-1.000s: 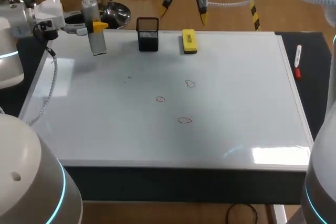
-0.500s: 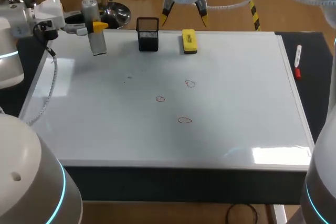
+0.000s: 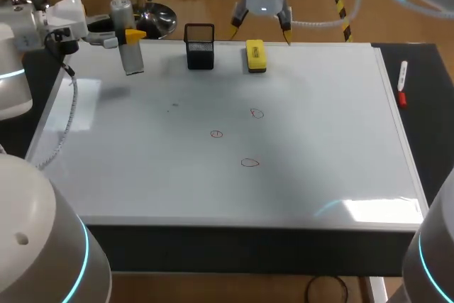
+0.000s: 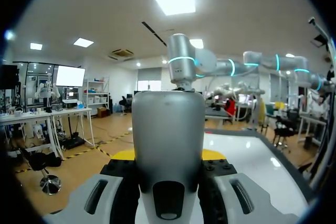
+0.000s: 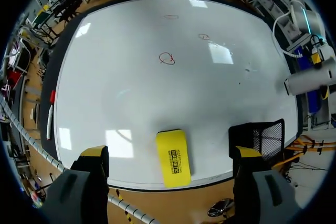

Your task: Pick up the inspection probe, press it on each red-marked spot on the whiteboard one by one, put down the probe, pick up the eraser, and wipe off all the red marks.

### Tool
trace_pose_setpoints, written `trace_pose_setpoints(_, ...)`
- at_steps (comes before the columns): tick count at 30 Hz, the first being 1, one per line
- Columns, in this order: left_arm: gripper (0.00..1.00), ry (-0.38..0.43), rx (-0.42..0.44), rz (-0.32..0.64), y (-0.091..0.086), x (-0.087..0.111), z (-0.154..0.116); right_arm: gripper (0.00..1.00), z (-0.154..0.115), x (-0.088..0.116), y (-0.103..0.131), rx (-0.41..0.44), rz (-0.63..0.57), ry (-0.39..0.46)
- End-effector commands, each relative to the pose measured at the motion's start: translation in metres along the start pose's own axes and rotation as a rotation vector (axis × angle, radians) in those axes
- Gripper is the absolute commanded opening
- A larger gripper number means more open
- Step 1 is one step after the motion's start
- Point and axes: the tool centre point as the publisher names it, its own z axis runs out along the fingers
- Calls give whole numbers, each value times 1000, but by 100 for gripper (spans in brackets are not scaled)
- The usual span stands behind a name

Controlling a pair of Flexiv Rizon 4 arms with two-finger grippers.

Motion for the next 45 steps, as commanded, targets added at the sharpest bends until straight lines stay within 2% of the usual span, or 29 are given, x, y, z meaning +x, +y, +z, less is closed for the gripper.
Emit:
trace_pose_setpoints(1,0,-4,1,2,-1,1,0,100,3,7,0,13,-17,-15)
trace_pose_setpoints(18,0,-4,1,2,-1,1,0,100,7,2,-28,24,-83,-17)
trace_pose_setpoints(29,0,-4,1,2,-1,1,0,100,12,-10,-32,11,-119,-3)
trace_pose_setpoints(41,0,-4,1,2,-1,1,0,100,32,-19,-39,-15,-145,-11)
trace_pose_setpoints(45,0,-4,1,2,-1,1,0,100,37,-19,-42,-23,-155,13)
